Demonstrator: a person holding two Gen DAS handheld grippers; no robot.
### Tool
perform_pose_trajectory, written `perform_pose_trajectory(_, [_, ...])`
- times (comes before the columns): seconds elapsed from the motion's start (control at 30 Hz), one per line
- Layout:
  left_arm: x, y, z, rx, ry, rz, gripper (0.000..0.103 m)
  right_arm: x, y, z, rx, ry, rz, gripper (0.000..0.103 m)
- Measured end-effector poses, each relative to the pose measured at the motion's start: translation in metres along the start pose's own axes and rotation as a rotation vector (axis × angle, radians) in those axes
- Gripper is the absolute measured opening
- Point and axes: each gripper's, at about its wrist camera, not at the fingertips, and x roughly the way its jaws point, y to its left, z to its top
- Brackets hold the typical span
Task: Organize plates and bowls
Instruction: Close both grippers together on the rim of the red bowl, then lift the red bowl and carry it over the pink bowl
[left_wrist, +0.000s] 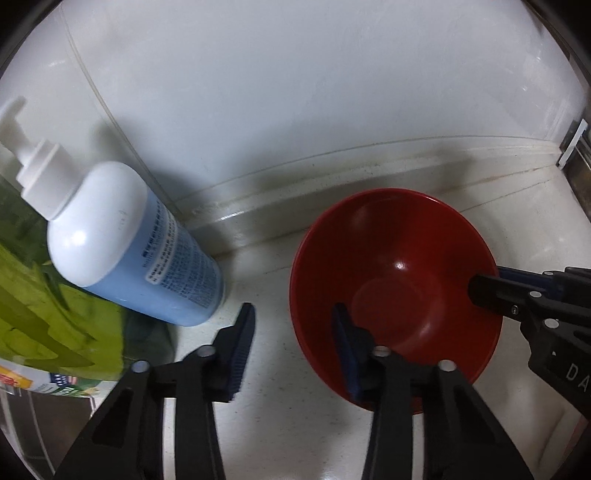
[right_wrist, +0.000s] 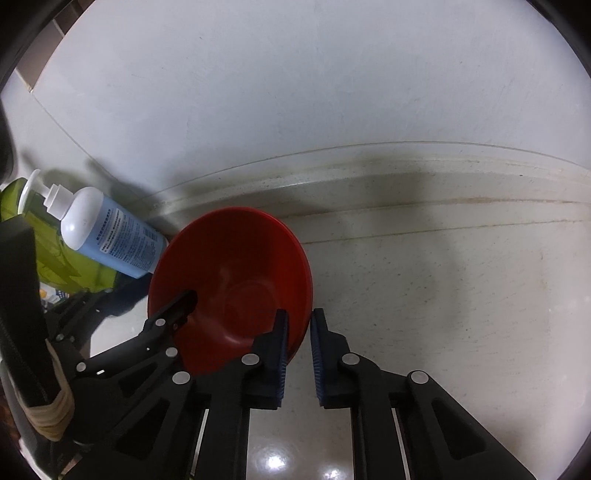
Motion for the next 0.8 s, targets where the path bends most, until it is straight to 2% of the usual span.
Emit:
perform_pose_trajectory(0.13, [0.002, 0.001, 0.000, -0.025, 0.023, -0.059, 0.018, 0.000, 0.002, 0.000, -0.001, -0.002, -0.001, 0.012])
perform_pose_trajectory(0.17, [0.003, 0.001, 0.000, -0.031, 0.030, -0.067, 0.018, 0.000, 0.002, 0.000, 0.001, 0.001, 0.002, 0.012])
perform_pose_trajectory(0.47, [-0.005, -0.002, -0.004, -0.054, 0.018, -0.064, 0.016, -0.006, -0.001, -0.004, 0.028, 0.004, 0.019, 0.012])
perform_pose_trajectory(0.8, [-0.055, 0.004, -0.021, -0.051, -0.040, -0.089, 0.016, -0.058, 0.006, -0.024, -0.003, -0.061, 0.002, 0.012])
